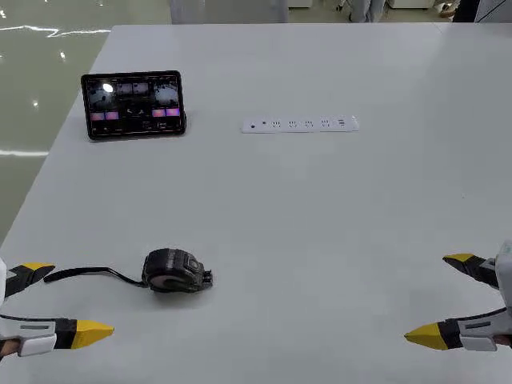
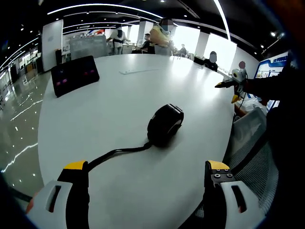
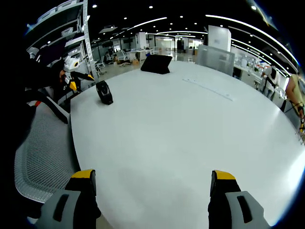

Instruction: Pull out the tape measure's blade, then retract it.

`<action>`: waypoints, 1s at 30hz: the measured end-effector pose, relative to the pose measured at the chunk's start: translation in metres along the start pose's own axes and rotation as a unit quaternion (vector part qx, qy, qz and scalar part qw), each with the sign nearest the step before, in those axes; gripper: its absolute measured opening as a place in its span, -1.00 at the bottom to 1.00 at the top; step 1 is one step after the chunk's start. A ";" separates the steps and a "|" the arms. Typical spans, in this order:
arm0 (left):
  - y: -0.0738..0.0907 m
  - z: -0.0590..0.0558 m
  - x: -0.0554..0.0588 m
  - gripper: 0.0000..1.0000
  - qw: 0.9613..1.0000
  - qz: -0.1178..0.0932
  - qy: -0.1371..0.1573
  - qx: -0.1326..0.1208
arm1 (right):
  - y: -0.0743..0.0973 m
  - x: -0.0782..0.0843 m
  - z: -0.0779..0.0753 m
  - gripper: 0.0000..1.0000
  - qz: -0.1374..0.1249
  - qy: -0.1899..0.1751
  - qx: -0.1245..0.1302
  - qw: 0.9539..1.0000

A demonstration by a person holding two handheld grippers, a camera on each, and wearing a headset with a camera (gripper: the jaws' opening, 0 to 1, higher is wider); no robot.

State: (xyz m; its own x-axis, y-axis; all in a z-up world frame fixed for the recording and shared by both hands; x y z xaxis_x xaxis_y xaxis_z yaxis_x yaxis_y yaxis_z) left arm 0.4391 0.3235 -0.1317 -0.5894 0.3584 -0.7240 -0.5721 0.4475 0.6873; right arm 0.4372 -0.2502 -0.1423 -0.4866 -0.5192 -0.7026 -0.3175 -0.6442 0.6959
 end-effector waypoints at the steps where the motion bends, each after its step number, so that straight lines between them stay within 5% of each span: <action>1: 0.000 0.000 0.000 0.98 1.000 -0.001 0.000 0.000 | 0.000 0.000 0.000 0.98 0.001 0.002 0.000 1.000; 30: 0.003 0.005 0.000 0.98 1.000 0.000 0.012 0.004 | 0.006 0.012 0.003 0.98 0.012 -0.013 0.003 1.000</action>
State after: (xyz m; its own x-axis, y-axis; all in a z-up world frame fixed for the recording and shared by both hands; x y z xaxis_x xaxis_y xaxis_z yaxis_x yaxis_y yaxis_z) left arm 0.4404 0.3289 -0.1303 -0.6023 0.3388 -0.7228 -0.5675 0.4550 0.6862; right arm 0.4271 -0.2589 -0.1462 -0.5153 -0.5193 -0.6817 -0.3101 -0.6286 0.7132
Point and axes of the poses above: the centre of the closed fingertips' face, and the gripper's own axes: y roughly backward along the fingers, z roughly to its left, x roughly out of its underside, the point moved 9 cm from there along y, roughly backward along the fingers, and after that the axes turned 7 degrees about -x, right-handed, at the moved point
